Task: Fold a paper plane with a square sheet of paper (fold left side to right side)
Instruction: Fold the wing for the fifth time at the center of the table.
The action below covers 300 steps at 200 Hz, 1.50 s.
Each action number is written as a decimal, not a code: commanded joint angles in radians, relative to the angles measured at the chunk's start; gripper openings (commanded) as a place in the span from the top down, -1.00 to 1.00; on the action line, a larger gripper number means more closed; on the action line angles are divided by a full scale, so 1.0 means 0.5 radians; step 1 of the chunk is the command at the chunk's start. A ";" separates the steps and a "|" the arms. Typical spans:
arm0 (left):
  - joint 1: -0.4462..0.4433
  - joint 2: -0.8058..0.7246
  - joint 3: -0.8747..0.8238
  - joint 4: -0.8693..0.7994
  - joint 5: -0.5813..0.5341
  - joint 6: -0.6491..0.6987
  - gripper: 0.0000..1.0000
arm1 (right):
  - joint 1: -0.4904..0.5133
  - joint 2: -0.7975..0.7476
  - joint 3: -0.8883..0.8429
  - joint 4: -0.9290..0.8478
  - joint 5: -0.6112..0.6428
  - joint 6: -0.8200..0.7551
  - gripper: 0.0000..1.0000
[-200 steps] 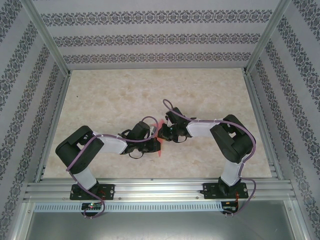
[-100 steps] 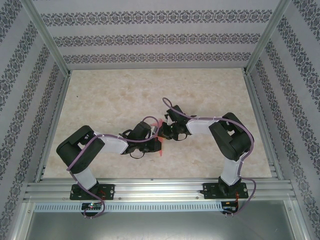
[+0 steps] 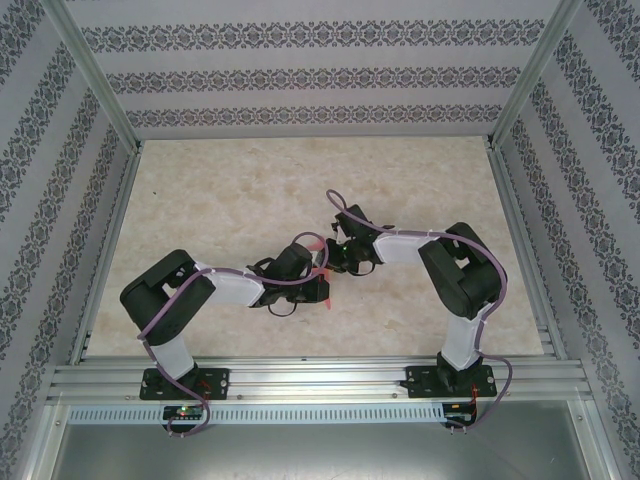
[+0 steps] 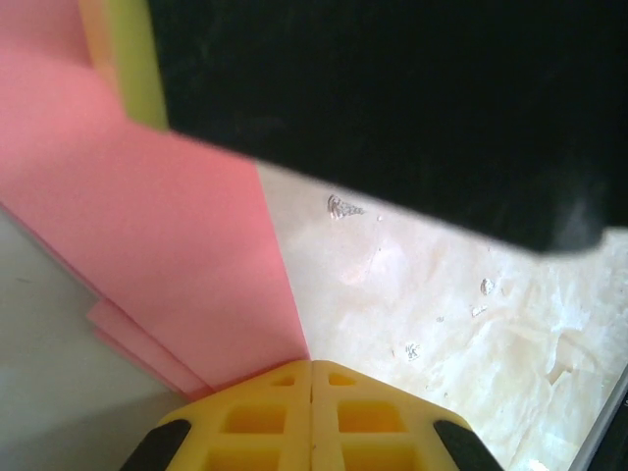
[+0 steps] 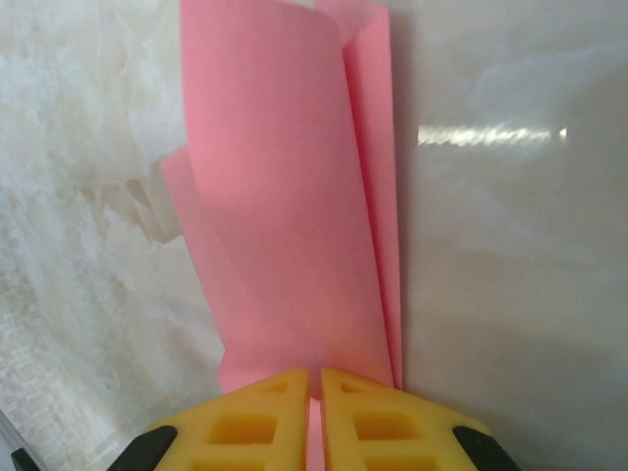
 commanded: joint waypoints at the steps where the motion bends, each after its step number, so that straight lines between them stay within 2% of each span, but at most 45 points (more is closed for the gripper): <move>1: -0.071 0.166 -0.062 -0.391 -0.133 0.092 0.86 | -0.034 0.053 0.085 0.003 0.150 -0.068 0.74; 164: -0.094 0.220 -0.066 -0.385 -0.127 0.086 0.87 | -0.192 0.365 0.533 -0.196 0.138 -0.234 0.74; 300: -0.097 0.220 -0.077 -0.374 -0.129 0.080 0.87 | -0.283 0.445 0.652 -0.148 0.081 -0.196 0.74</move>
